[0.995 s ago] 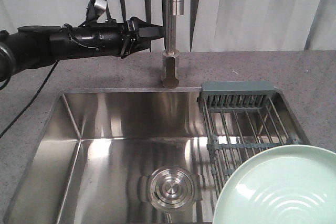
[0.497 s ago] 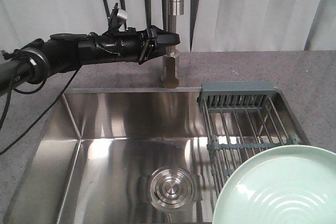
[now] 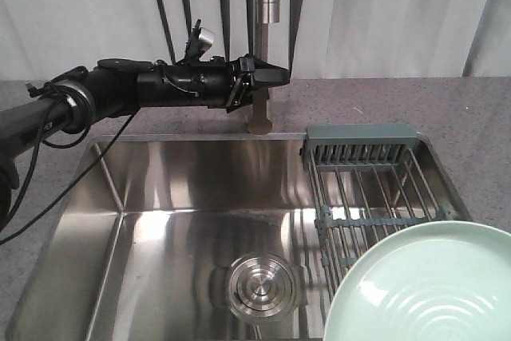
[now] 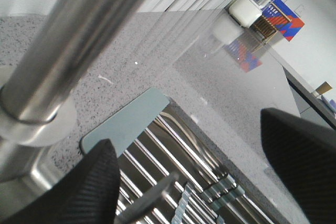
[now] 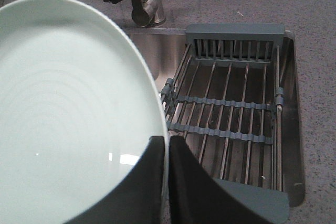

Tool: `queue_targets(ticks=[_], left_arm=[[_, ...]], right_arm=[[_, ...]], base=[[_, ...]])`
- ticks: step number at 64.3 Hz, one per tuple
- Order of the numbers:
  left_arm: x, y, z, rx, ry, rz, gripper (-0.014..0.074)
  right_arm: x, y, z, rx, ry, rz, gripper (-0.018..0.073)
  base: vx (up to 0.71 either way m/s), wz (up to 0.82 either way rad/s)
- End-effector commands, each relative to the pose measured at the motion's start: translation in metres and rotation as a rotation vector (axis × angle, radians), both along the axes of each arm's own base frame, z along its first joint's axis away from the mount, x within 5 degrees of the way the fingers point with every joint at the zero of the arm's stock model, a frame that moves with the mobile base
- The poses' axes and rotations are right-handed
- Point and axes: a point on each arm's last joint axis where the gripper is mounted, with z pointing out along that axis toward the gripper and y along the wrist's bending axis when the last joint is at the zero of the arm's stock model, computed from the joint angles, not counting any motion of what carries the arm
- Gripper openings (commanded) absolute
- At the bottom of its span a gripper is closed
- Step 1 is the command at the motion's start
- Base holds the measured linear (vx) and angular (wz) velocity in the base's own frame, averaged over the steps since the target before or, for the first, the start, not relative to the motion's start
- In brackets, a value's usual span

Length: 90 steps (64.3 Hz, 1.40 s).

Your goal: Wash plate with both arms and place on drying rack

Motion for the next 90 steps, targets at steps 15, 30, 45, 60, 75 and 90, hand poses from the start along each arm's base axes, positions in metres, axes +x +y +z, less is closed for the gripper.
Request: queue_targets(ticks=[15,30,45,60,75,90], left_arm=[[-0.023,-0.008,0.046,-0.095,-0.045,-0.164,0.0533],[-0.035,-0.015,0.048,-0.111,-0.038,-0.269,0.0533],[-0.039,-0.015,0.043,-0.068,0.004,-0.314,0.0529],[-0.032,-0.001,0.047,-0.066,-0.009,-0.281,0.0357],[-0.02,0.05,0.059,-0.037,0.045,-0.192,0.0004],[-0.028,0.105,0.084,0.212,0.083,-0.073,-0.0008]], right_arm=[[0.004,0.0,0.013,0.024,-0.072,-0.017,-0.0001],[0.004,0.0,0.013,0.024,-0.072,-0.017,-0.0001],[0.004,0.0,0.013,0.024,-0.072,-0.017,-0.0001],[0.004,0.0,0.013,0.024,-0.072,-0.017,-0.0001],[0.004,0.0,0.013,0.024,-0.072,-0.017,-0.0001],[0.004,0.0,0.013,0.024,-0.072,-0.017,-0.0001]], base=[[0.0,0.0],[0.0,0.0],[0.0,0.0],[0.0,0.0],[0.0,0.0],[0.0,0.0]])
